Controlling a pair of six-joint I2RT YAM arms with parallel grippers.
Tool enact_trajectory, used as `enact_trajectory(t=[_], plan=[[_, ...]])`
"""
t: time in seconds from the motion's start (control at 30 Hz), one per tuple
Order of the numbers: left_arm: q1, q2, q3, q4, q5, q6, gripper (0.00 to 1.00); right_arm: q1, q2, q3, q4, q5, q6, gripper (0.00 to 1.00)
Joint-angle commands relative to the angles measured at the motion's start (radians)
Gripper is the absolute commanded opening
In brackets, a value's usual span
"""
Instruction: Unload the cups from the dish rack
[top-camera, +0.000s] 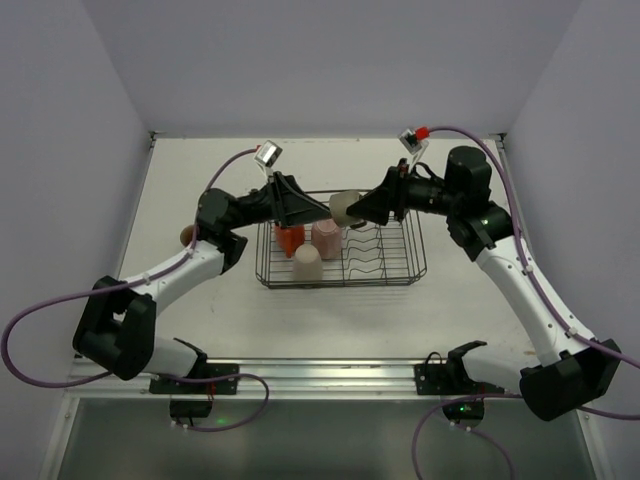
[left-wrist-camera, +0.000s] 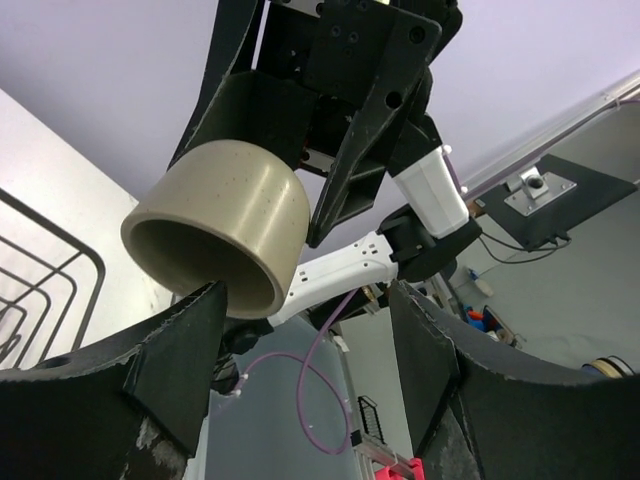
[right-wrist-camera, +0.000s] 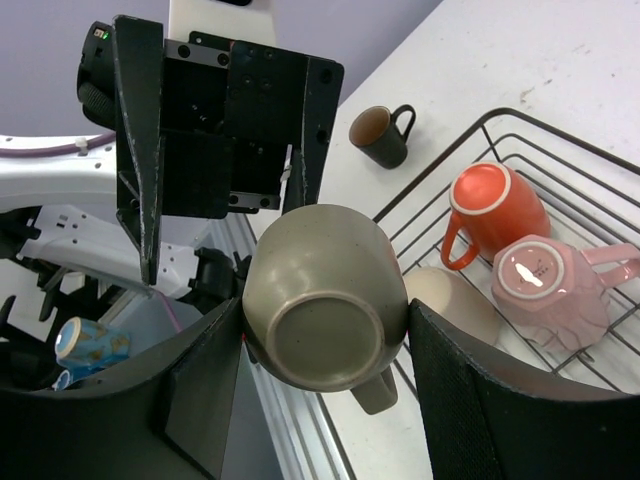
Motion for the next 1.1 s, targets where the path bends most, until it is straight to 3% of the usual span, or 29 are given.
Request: enact_trajectory(t=[0.0,0.13,0.43,0.53,0.63,0.67,0.73,0.77,0.87,0.9,0.93,1.07], plan=[[-0.021,0.013,0.057,0.081,-0.039,-0.020,0.69,0.004,-0.019,-0.011,0.109,-0.066,0.027,0.00],[-0.039,0.035,0.074,0.121,-0.071,-0.050,0.67,0.006,-0.017,-0.034,0.155,-0.083,0.038,0.00],[-0.067,0.058,0.071,0.155,-0.119,-0.101,0.51,0.004,-0.019,-0.080,0.239,-0.094,0.059,0.00],[-0.074,0.069,0.073,0.176,-0.113,-0.125,0.35,0.004,-0.016,-0.083,0.268,-0.097,0.066,0.00],[-0.074,0.064,0.073,0.176,-0.106,-0.130,0.26,0.004,-0.016,-0.081,0.268,-0.097,0.064,0.00],[-0.074,0.062,0.073,0.176,-0.103,-0.136,0.14,0.004,-0.016,-0.084,0.267,-0.097,0.064,0.00],[-0.076,0.061,0.071,0.176,-0.097,-0.141,0.00,0.004,-0.017,-0.081,0.262,-0.098,0.062,0.00],[-0.074,0.056,0.071,0.173,-0.094,-0.142,0.00,0.004,-0.017,-0.078,0.256,-0.089,0.061,0.00],[-0.073,0.027,0.067,0.105,-0.085,-0.098,0.00,0.004,-0.022,-0.057,0.209,-0.065,0.043,0.39],[-0.071,0.016,0.068,0.071,-0.077,-0.072,0.00,0.004,-0.020,-0.046,0.187,-0.050,0.032,0.47],[-0.068,0.004,0.073,-0.030,-0.076,-0.006,0.00,0.004,-0.020,-0.032,0.137,-0.034,0.009,0.59],[0.004,-0.095,0.064,-0.329,-0.085,0.172,0.00,0.004,-0.005,0.038,0.031,0.041,-0.028,0.81]])
